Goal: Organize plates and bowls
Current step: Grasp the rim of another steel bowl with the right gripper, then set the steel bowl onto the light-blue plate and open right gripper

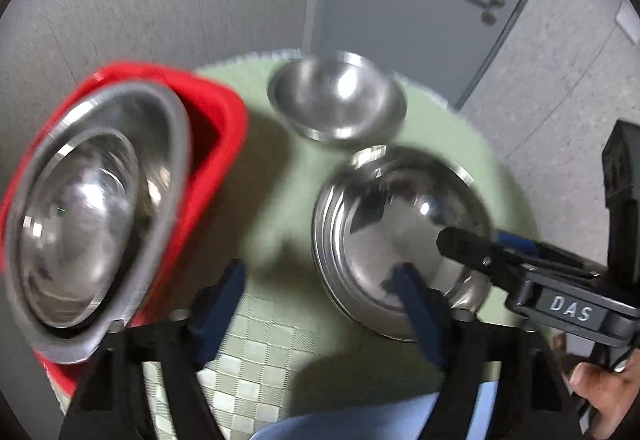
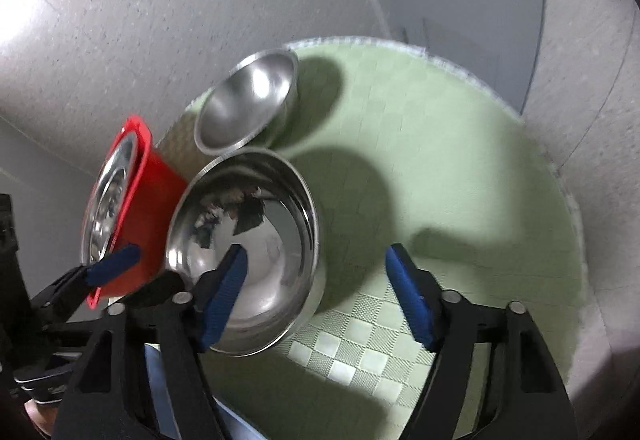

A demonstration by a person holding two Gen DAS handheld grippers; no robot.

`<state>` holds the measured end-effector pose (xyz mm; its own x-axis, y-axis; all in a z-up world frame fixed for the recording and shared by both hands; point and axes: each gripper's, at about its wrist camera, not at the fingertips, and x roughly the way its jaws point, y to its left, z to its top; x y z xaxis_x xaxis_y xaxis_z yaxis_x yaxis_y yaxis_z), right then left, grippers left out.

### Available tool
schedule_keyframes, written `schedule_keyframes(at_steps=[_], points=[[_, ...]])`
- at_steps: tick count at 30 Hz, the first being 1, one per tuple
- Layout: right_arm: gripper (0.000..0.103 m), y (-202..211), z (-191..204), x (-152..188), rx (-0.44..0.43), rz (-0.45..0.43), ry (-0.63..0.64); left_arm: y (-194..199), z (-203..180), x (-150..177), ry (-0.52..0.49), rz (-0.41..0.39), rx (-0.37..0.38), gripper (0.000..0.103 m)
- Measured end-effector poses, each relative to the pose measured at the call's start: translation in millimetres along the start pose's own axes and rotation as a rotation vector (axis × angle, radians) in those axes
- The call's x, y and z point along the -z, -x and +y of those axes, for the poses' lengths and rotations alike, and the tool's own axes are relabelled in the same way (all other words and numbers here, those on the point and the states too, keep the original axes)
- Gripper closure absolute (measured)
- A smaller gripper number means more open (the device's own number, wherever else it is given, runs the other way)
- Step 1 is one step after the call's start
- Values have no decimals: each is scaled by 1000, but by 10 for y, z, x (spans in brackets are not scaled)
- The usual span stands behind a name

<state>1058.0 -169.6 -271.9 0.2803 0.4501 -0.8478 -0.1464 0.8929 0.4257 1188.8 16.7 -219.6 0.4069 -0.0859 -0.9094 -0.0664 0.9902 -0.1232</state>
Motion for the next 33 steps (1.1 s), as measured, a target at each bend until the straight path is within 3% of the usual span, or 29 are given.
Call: schedule_keyframes(at_steps=[2, 5, 6, 11, 20, 25, 33], points=[[63, -40, -82, 33, -25, 24, -5, -166, -24, -25, 6, 47, 12, 65], [80, -66, -145, 78, -96, 47, -21, -268, -70, -54, 9, 62, 44, 85], [82, -62, -137, 87, -103, 49, -19, -270, -94, -67, 9, 53, 41, 86], [85, 127, -141, 120, -107, 1, -24, -168, -147, -96, 5, 8, 61, 87], [84, 837, 250, 351, -88, -129, 15, 547, -175, 123, -55, -114, 130, 87], [84, 1009, 554, 763, -60, -156, 26, 898, 19, 536, -91, -135, 165, 87], [84, 886, 723, 1591, 13, -112, -44, 1089, 248, 1176, -149, -55, 185, 87]])
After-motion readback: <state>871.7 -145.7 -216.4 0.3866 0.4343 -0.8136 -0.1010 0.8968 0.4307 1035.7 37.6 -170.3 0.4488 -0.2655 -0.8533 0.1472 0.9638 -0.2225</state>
